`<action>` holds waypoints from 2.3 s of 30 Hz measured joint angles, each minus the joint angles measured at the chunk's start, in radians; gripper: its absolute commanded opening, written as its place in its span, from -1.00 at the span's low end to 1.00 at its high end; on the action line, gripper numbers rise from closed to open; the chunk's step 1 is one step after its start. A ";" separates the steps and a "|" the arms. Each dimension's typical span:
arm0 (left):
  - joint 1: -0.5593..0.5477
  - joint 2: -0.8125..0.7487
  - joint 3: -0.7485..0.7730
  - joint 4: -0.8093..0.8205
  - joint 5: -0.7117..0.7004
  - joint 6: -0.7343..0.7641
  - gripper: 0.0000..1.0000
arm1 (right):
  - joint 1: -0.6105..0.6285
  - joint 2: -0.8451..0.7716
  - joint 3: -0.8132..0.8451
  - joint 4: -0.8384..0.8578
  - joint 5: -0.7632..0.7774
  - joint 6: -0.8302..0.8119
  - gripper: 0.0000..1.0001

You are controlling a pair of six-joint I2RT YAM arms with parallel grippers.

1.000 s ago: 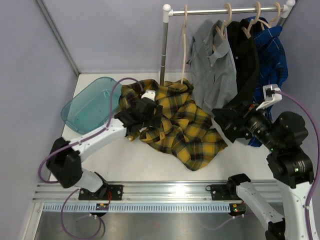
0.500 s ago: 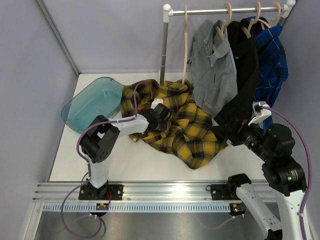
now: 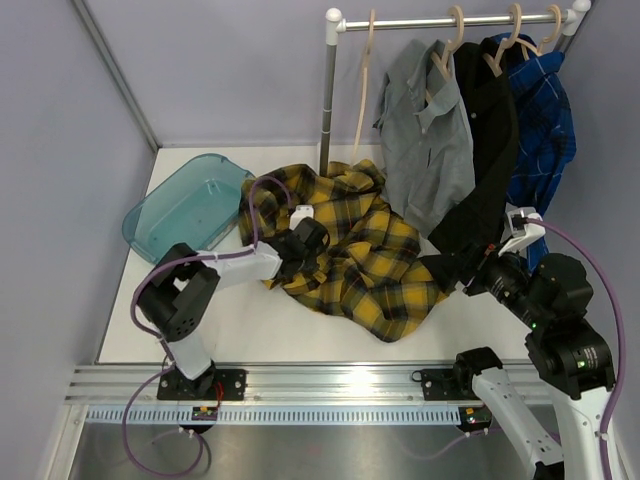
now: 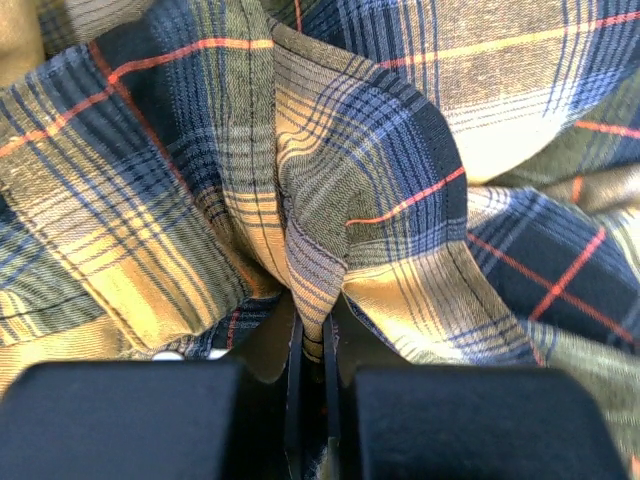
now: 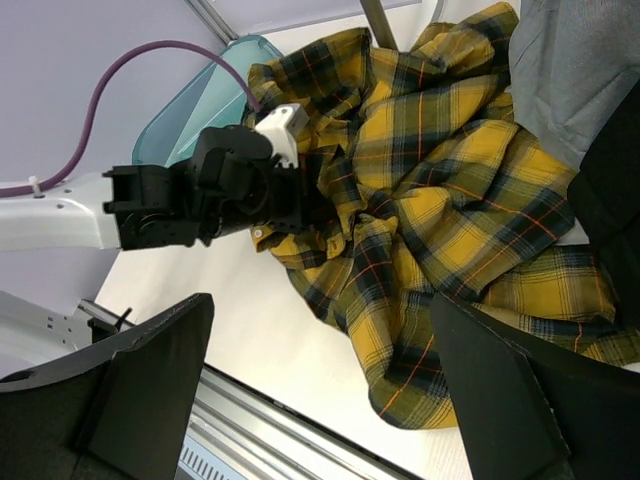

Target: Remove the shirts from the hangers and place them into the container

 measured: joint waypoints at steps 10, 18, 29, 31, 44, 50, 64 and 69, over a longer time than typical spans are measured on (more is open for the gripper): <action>-0.010 -0.481 -0.005 -0.346 0.059 0.058 -1.00 | 0.000 -0.018 -0.003 -0.007 0.001 0.000 0.99; 0.021 -0.651 0.285 -0.690 -0.018 0.143 -1.00 | 0.000 -0.029 0.003 -0.033 0.000 0.006 0.99; 0.200 -0.543 0.943 -0.894 -0.274 0.353 -1.00 | 0.000 -0.007 0.069 -0.033 -0.009 0.008 0.99; 0.230 -0.497 1.032 -0.894 -0.314 0.392 -1.00 | 0.000 0.000 0.080 -0.033 -0.012 0.007 0.99; 0.590 -0.371 0.832 -0.714 -0.214 0.453 -1.00 | 0.000 0.005 0.064 -0.019 -0.039 0.003 0.99; 0.737 -0.344 0.464 -0.470 -0.176 0.360 -1.00 | 0.000 -0.003 0.005 -0.003 -0.054 0.004 0.99; 0.863 0.066 0.340 -0.278 -0.049 0.275 -0.72 | 0.000 -0.023 -0.046 0.011 -0.061 0.004 0.99; 0.857 0.087 0.360 -0.264 0.039 0.299 0.17 | 0.000 -0.019 -0.075 0.030 -0.069 0.008 0.99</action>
